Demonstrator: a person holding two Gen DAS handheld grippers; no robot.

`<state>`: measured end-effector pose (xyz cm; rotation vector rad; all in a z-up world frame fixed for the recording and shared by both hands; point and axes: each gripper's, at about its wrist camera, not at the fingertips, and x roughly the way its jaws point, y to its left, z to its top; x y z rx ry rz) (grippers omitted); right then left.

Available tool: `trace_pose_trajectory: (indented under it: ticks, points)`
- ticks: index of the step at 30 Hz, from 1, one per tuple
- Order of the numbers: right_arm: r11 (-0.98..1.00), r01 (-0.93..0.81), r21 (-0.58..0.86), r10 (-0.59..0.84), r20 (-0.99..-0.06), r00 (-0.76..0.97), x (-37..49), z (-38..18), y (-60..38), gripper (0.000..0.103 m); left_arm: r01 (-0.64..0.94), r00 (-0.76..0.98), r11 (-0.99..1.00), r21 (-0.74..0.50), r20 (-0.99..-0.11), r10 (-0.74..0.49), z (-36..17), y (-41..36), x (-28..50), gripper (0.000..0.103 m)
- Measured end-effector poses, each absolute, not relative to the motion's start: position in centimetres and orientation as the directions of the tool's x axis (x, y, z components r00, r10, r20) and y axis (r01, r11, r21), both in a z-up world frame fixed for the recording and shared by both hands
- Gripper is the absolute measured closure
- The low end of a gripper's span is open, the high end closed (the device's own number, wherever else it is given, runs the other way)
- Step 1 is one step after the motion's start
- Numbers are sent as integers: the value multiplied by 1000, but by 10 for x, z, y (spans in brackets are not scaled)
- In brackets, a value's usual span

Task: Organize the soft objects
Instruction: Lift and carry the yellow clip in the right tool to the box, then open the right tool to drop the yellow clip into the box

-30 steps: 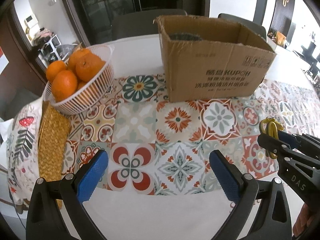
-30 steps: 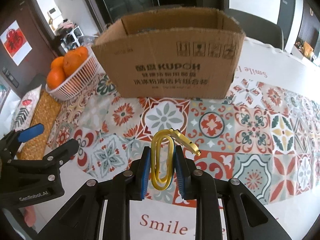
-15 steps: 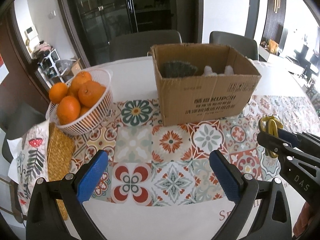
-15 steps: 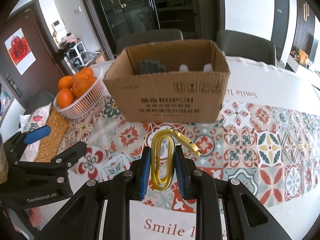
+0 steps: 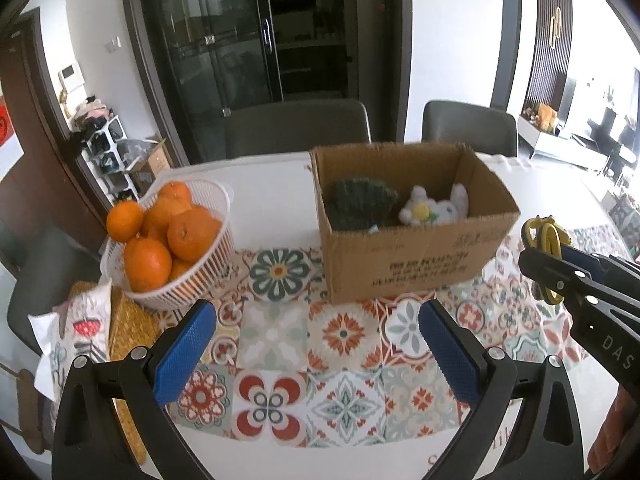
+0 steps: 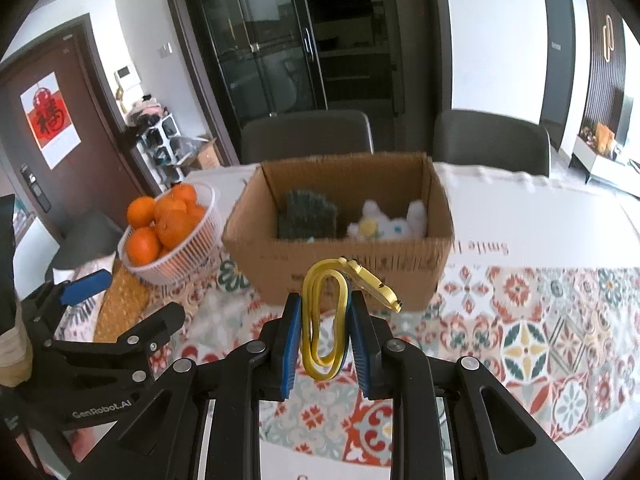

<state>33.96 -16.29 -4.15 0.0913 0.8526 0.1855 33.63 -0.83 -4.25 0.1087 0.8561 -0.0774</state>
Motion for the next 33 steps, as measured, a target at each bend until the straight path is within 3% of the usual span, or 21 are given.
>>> trace_pose_trajectory:
  ticks: [12, 33]
  points:
    - [980, -136, 143, 197, -690, 697, 373, -14, -165, 78, 94, 713, 992, 89, -702, -5, -15, -9, 366, 0]
    - [975, -172, 142, 222, -704, 675, 446, -26, -152, 78, 45, 701, 992, 114, -712, 50, -25, 3, 423, 0]
